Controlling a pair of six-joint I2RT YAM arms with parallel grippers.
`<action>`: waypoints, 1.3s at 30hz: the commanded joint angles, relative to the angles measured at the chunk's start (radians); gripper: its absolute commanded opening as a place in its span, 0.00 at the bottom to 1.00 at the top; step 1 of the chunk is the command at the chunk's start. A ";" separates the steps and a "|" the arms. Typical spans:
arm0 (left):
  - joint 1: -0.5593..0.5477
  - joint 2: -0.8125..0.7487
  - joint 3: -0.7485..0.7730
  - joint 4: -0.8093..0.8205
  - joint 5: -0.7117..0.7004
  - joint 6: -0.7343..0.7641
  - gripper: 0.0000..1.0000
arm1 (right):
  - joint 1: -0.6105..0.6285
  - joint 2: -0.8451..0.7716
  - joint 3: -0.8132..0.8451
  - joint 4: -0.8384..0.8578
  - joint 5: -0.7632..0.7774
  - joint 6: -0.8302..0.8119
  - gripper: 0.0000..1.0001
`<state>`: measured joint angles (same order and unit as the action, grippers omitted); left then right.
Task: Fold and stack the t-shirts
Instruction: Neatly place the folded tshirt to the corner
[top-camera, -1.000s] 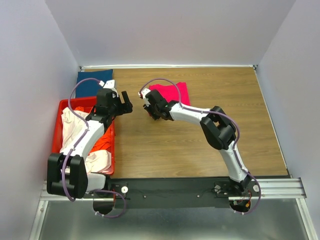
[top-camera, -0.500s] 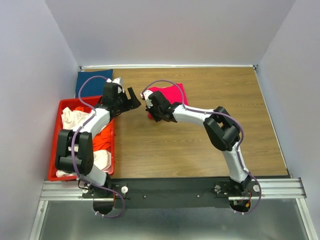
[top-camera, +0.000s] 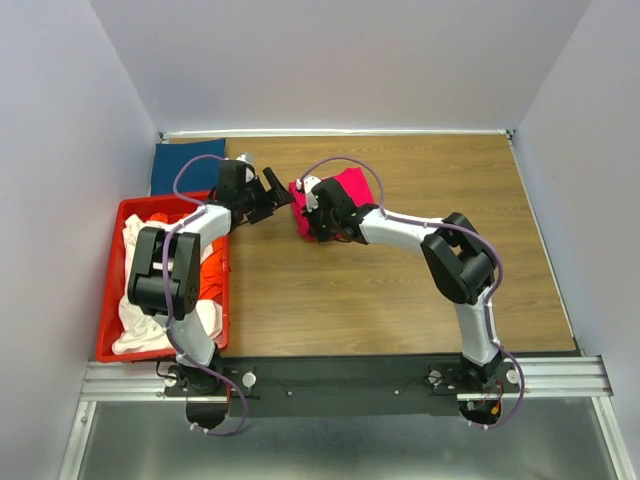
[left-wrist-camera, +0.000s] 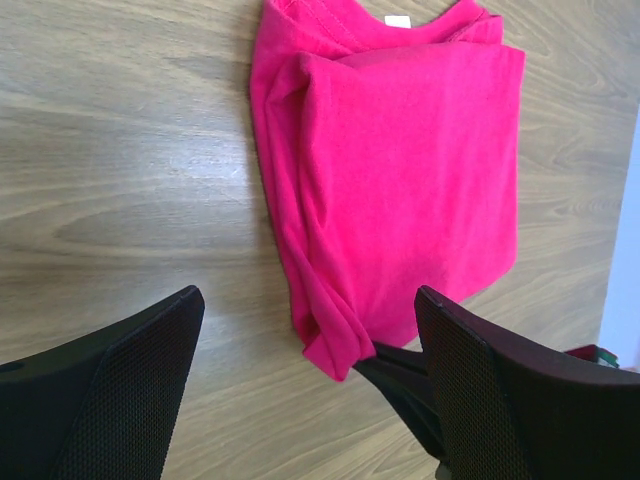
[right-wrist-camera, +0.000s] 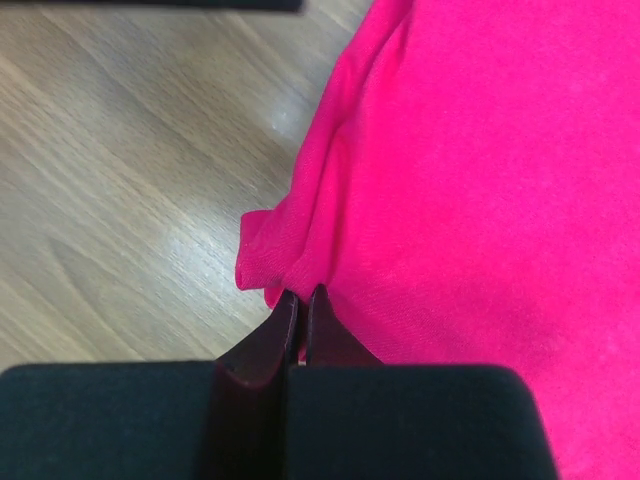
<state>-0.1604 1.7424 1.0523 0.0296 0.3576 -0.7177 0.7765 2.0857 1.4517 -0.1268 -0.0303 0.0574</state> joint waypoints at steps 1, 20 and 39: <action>-0.030 0.045 0.037 0.053 0.032 -0.049 0.94 | -0.014 -0.062 -0.037 0.079 -0.043 0.064 0.01; -0.110 0.170 0.000 0.132 -0.035 -0.154 0.90 | -0.052 -0.122 -0.113 0.191 -0.082 0.136 0.01; -0.128 0.210 0.011 0.184 -0.025 -0.186 0.29 | -0.054 -0.127 -0.120 0.213 -0.117 0.156 0.01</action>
<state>-0.2852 1.9373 1.0637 0.2008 0.3485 -0.9169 0.7246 2.0010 1.3399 0.0517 -0.1089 0.1959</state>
